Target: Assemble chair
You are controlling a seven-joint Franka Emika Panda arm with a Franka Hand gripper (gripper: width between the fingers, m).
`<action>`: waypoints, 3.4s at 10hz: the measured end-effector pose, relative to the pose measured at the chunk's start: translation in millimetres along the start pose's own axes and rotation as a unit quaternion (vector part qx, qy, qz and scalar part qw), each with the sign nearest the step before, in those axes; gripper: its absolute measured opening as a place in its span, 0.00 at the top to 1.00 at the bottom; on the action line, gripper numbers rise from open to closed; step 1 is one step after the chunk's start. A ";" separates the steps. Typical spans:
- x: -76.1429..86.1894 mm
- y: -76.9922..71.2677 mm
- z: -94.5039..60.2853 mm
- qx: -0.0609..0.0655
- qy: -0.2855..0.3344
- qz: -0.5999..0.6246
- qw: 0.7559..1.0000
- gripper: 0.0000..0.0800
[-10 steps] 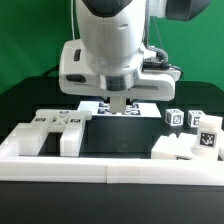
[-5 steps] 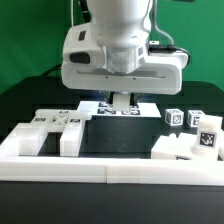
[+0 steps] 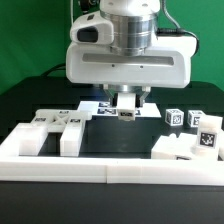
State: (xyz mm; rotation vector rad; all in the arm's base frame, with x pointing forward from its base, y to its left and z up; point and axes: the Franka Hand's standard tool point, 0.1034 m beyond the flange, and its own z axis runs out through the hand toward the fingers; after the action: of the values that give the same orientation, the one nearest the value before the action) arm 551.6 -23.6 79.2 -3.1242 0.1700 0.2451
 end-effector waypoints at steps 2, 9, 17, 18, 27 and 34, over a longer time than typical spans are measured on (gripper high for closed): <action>5.5 -5.4 -9.4 -0.001 0.072 -0.005 0.997 0.64; 32.4 -21.8 -29.9 -0.016 0.281 -0.022 0.959 0.64; 49.5 -63.2 -31.2 -0.013 0.310 -0.053 0.949 0.64; 50.0 -63.5 -31.6 -0.013 0.314 -0.054 0.948 0.64; 37.9 -71.5 -13.3 -0.019 0.365 -0.068 0.928 0.64; 38.8 -74.8 -1.9 -0.021 0.367 -0.073 0.927 0.64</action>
Offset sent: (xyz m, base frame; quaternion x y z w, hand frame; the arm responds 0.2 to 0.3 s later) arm 0.0207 0.0171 0.0223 0.0038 0.1750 0.0133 0.9845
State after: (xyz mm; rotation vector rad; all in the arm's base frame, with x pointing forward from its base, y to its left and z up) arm 598.2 46.6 74.7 -3.0677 -0.0762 -0.9387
